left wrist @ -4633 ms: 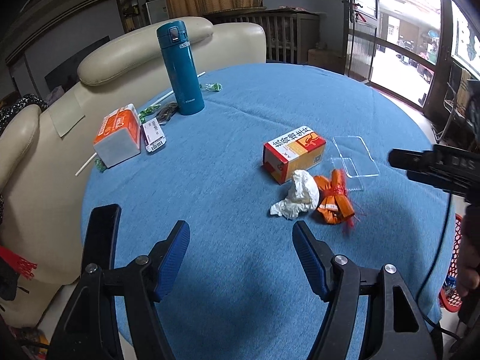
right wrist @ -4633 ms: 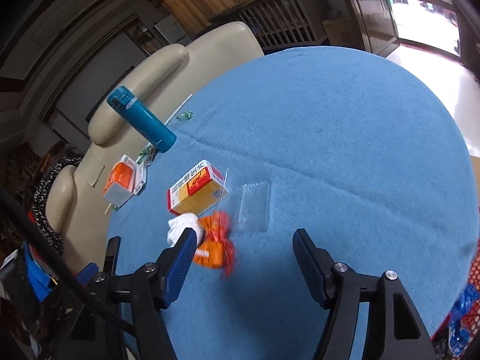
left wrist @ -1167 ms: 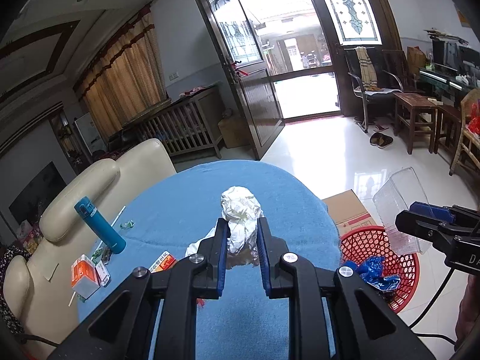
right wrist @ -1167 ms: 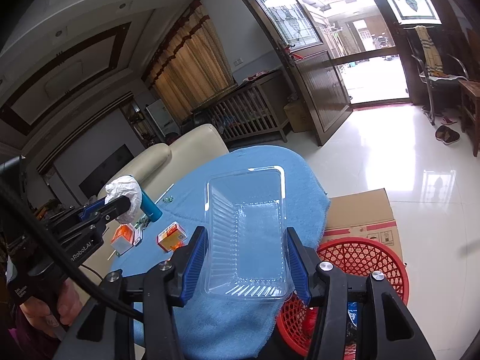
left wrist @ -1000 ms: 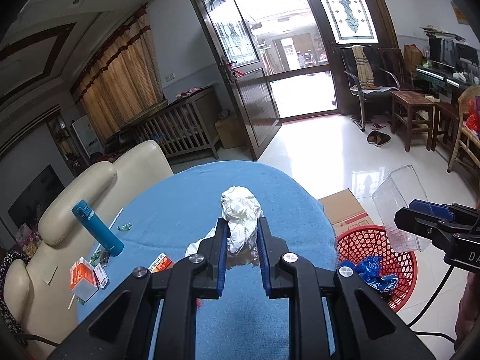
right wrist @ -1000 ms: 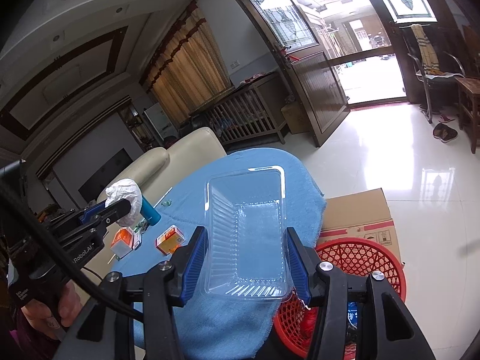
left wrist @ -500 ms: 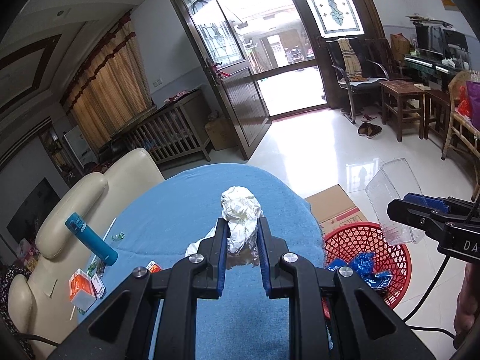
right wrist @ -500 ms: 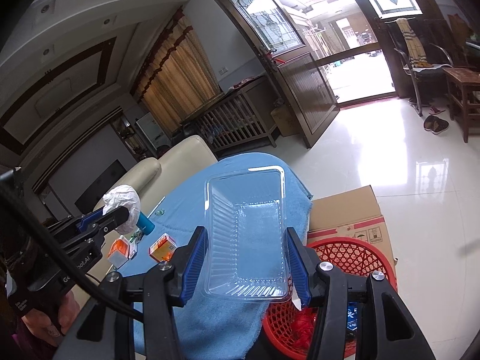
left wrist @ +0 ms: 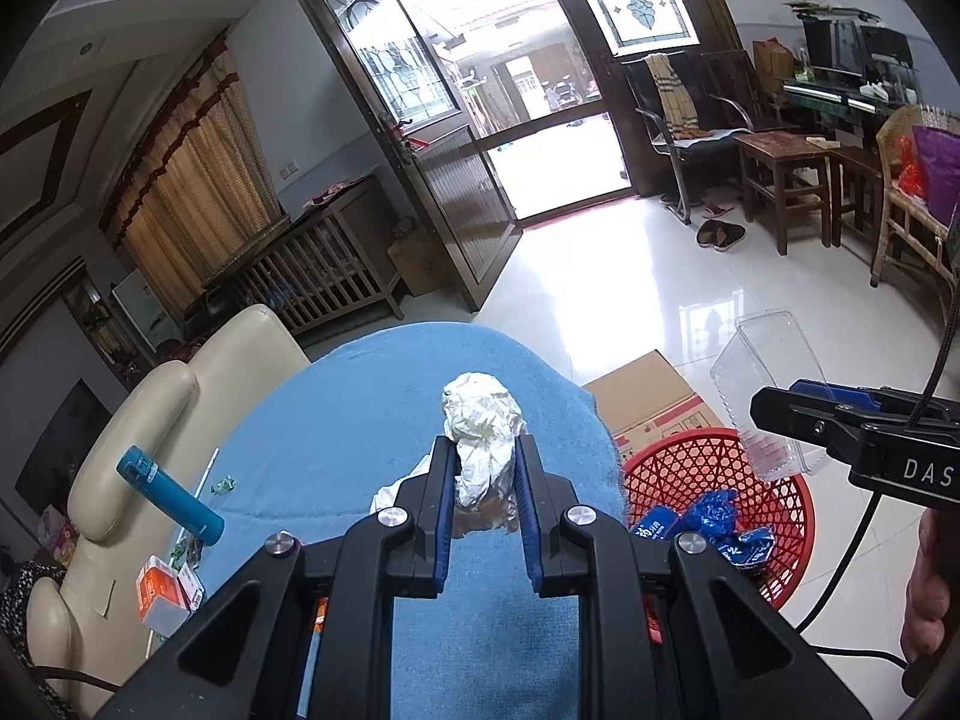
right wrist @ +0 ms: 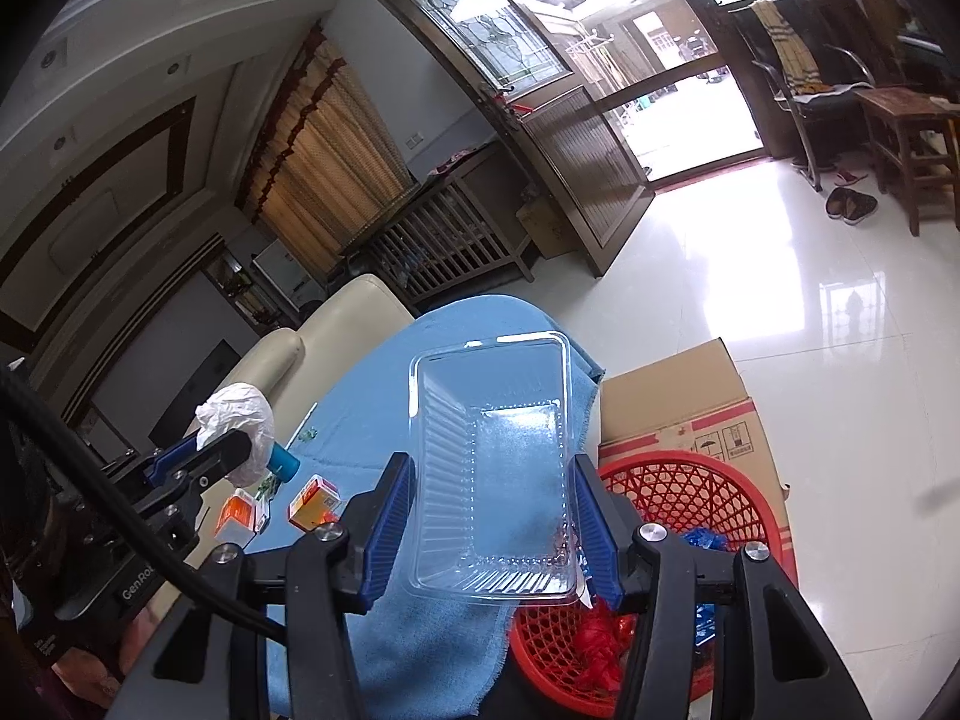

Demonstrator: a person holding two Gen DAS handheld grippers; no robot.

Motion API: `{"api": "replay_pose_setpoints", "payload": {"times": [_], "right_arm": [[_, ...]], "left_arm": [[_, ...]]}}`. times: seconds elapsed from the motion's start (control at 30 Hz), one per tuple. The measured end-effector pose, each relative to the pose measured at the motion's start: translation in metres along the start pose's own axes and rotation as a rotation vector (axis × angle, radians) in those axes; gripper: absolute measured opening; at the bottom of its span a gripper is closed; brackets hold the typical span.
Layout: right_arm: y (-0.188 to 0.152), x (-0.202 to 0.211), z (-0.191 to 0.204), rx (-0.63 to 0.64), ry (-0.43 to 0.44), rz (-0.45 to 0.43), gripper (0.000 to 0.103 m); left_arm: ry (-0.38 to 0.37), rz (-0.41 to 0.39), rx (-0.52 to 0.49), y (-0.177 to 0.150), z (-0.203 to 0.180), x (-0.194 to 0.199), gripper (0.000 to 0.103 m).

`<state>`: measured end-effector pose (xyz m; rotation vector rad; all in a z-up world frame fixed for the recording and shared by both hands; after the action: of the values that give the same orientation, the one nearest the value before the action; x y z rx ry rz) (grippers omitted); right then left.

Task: Collect trash
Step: 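Carry the tissue in the left tool while the right tool carries the tray over the wastebasket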

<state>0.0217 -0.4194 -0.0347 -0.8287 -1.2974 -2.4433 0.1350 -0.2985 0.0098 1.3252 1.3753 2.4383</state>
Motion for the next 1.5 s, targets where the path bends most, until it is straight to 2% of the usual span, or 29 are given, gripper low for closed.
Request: {"api": "replay_pose_setpoints", "payload": {"times": [1.2,1.5], "right_arm": [[-0.001,-0.012,-0.041,-0.135,-0.01,0.044,0.057],[-0.005,-0.02,-0.051,-0.164,-0.005,0.066,0.058]], "left_arm": [[-0.075,0.06,-0.071,0.005,-0.039,-0.024,0.023],[-0.132,0.08,-0.064,0.002,-0.052,-0.033,0.023]]}}
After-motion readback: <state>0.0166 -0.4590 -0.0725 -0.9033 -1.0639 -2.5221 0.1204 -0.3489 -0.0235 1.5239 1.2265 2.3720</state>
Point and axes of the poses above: each gripper's, at about its wrist camera, not at the fingertips, and x roughly against the way its jaws point, z to its left, y to its top, the point moved 10 cm from there along -x, roughly the way its jaws point, and after that the axes turned 14 degrees about -y, right-handed, at the moved point
